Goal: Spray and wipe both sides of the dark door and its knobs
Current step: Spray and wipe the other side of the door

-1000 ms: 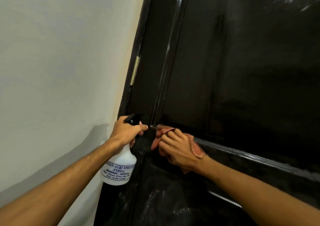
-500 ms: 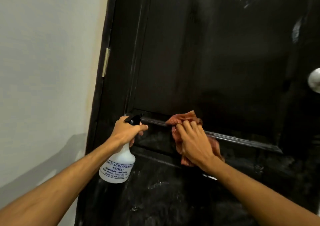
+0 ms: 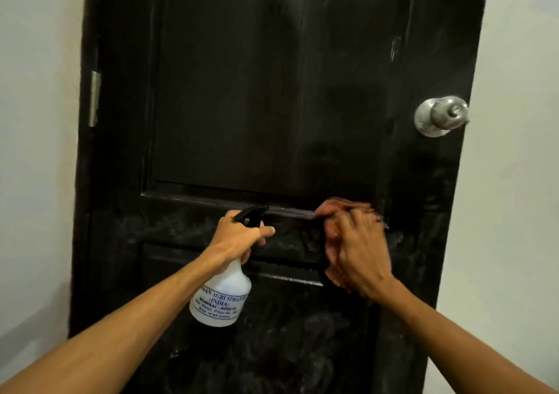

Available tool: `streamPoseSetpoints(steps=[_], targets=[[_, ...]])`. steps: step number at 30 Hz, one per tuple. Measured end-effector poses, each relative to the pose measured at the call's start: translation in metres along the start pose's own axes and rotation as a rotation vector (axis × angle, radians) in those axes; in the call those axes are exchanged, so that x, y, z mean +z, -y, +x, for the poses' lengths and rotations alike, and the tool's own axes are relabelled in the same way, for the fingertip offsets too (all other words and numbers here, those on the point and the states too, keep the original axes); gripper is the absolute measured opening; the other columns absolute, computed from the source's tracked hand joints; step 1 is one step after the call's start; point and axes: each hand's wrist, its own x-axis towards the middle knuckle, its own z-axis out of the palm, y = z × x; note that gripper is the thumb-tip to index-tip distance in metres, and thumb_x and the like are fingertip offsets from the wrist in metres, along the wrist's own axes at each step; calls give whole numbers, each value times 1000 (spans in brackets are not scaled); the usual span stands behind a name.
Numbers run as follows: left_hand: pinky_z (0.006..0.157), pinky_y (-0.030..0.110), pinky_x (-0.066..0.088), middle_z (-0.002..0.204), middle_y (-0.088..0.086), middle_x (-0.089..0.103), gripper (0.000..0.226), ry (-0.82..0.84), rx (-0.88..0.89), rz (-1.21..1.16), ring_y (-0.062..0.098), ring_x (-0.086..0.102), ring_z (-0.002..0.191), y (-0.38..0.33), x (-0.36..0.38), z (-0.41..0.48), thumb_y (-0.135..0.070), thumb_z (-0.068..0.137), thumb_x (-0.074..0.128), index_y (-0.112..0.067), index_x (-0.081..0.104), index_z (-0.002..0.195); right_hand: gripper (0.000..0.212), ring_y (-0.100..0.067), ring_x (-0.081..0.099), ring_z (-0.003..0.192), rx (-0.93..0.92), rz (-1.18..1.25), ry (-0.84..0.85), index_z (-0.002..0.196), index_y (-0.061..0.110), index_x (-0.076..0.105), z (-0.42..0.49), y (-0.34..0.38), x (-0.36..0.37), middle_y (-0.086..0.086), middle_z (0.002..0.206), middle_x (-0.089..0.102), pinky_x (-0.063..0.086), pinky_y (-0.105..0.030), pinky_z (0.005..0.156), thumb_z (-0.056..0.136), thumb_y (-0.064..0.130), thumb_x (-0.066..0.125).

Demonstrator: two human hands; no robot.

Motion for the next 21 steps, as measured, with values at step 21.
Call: streamPoseSetpoints(steps=[21], targets=[[47,32,44,73,8,76,19,-204,3,-120,27,53,46,-20,40,5,-21,84,83,-6,73,86,61,-29,48,112,-123,105,102,136,19,51,25,35,6,-7,129,47,37,-41,94,79,33,64]])
